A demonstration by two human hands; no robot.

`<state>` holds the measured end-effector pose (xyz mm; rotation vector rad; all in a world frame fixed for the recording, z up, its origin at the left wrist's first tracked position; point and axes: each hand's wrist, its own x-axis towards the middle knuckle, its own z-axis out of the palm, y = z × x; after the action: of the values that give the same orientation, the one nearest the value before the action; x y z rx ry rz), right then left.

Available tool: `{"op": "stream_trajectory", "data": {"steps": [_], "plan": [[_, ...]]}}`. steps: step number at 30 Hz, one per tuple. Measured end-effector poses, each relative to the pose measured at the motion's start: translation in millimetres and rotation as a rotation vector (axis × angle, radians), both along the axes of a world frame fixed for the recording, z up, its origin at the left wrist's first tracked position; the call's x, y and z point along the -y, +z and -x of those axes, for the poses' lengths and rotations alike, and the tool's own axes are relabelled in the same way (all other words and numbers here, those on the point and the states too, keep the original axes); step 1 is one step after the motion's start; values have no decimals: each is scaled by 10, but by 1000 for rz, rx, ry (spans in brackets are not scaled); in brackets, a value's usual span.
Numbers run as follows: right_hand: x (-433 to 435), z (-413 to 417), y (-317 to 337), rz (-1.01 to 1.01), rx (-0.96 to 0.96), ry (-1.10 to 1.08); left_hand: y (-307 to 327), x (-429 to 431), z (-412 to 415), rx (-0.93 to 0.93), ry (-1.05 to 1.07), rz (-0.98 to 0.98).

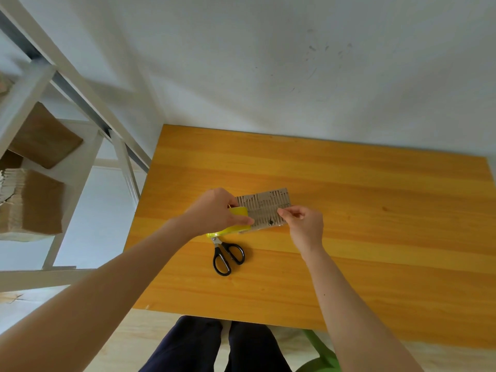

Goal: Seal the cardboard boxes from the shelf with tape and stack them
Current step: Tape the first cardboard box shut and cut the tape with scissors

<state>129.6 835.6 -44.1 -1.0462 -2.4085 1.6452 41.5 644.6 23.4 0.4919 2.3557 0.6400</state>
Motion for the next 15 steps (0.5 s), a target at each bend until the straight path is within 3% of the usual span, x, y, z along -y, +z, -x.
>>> {"op": "stream_trajectory", "data": {"steps": [9, 15], "plan": [[16, 0, -64, -14, -20, -36, -26, 6, -10, -8, 18, -14], [58, -32, -82, -157, -35, 16, -27, -6, -22, -2, 34, -25]]}}
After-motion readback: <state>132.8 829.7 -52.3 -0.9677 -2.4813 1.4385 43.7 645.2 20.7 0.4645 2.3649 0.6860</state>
